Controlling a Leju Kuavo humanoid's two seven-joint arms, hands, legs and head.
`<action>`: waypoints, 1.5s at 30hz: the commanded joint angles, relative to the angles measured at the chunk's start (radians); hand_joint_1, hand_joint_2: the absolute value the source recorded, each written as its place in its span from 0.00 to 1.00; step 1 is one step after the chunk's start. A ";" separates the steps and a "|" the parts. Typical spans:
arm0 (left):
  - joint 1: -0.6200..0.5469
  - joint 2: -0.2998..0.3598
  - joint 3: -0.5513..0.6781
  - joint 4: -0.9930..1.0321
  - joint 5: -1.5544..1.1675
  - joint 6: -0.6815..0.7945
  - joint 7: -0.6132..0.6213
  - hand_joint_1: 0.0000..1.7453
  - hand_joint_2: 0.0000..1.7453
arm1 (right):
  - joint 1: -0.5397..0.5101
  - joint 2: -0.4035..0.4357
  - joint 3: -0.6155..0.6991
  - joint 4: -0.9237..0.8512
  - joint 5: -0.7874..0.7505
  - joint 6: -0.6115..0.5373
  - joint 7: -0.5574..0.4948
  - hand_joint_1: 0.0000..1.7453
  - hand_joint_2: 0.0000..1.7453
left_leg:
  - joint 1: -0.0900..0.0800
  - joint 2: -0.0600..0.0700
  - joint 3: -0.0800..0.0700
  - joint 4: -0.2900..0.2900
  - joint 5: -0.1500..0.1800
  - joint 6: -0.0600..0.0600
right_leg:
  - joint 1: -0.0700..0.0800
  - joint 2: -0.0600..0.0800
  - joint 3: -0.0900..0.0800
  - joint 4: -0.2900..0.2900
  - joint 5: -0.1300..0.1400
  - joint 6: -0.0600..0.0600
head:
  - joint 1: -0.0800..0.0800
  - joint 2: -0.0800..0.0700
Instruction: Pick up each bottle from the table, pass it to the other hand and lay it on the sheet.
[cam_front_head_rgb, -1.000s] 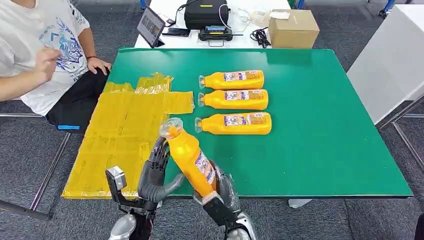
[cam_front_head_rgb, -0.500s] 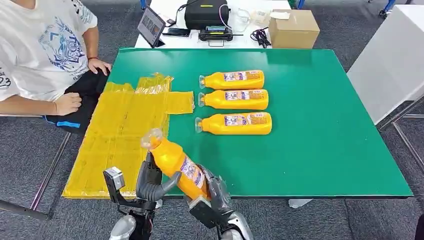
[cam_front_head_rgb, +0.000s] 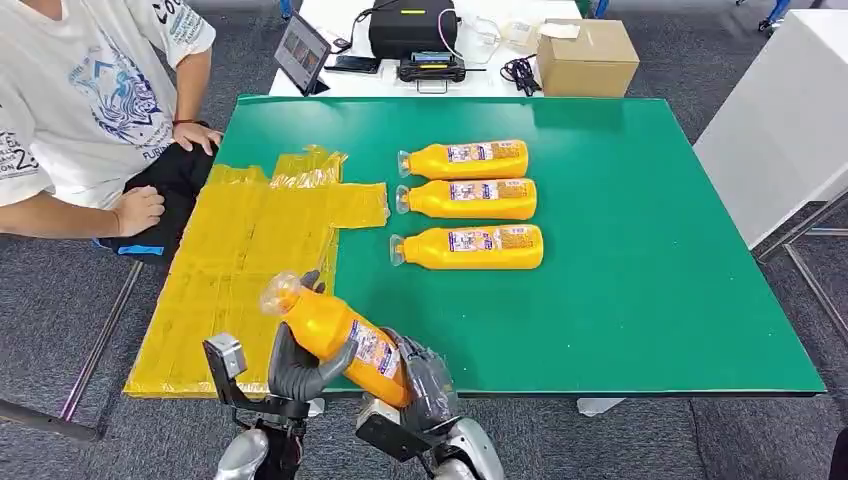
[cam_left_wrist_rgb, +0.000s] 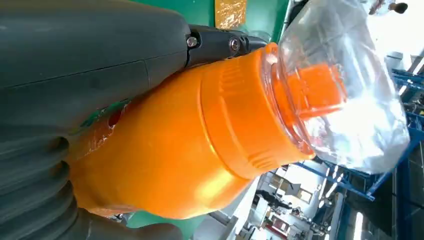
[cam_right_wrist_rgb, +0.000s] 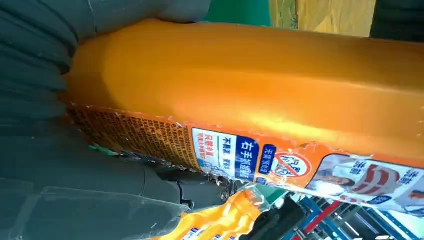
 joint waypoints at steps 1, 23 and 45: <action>-0.049 0.021 -0.013 0.092 0.000 -0.029 0.015 0.00 1.00 | -0.056 -0.007 0.072 0.079 0.021 0.001 0.007 1.00 1.00 | 0.002 0.002 0.003 0.000 -0.001 -0.002 | 0.002 0.001 0.003 -0.001 0.000 -0.002 | 0.000 0.000; -0.050 0.017 -0.036 0.102 0.214 -0.414 0.004 1.00 1.00 | -0.075 -0.002 0.094 0.065 0.005 0.044 -0.012 1.00 1.00 | 0.001 0.001 0.002 0.000 -0.001 -0.001 | 0.001 0.001 0.002 -0.001 0.000 -0.002 | 0.000 0.000; -0.025 0.004 0.001 0.020 0.146 -0.307 -0.035 1.00 1.00 | -0.037 0.010 0.040 0.015 -0.009 0.071 -0.008 0.50 1.00 | 0.001 0.000 0.001 0.001 -0.001 -0.001 | 0.002 -0.001 0.001 -0.001 0.000 -0.002 | 0.000 0.000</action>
